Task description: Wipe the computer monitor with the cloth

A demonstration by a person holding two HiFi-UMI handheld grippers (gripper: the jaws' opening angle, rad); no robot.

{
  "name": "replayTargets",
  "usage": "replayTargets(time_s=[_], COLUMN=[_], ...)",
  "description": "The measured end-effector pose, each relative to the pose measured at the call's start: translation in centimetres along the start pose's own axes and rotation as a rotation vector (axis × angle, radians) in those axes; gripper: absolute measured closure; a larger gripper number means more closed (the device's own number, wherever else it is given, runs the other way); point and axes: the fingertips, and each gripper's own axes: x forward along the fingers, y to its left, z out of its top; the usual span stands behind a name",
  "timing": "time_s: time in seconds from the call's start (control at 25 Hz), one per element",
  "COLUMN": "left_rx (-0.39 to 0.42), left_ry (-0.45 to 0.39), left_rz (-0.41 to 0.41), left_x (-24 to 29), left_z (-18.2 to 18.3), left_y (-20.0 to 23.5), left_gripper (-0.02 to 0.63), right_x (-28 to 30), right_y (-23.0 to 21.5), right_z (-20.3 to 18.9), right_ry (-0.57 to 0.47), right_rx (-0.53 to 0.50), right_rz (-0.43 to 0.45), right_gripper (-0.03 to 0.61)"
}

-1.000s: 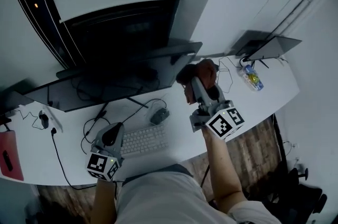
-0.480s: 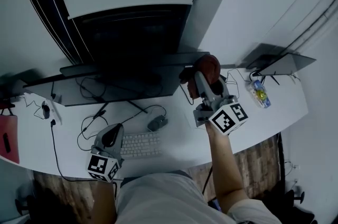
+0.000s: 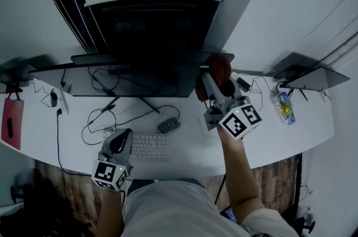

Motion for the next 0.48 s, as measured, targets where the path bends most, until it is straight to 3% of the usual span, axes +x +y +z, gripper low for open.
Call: replayTargets(time_s=[0.48], left_rx=[0.006], left_ry=[0.039], left_rz=[0.067], left_x=[-1.6], left_z=[-1.6], left_y=[-0.3], left_gripper=[0.604], right_x=[-0.4], right_y=[-1.8], right_z=[-6.1], right_ry=[0.081], right_rx=[0.030], right_rz=[-0.006], right_gripper=[0.410])
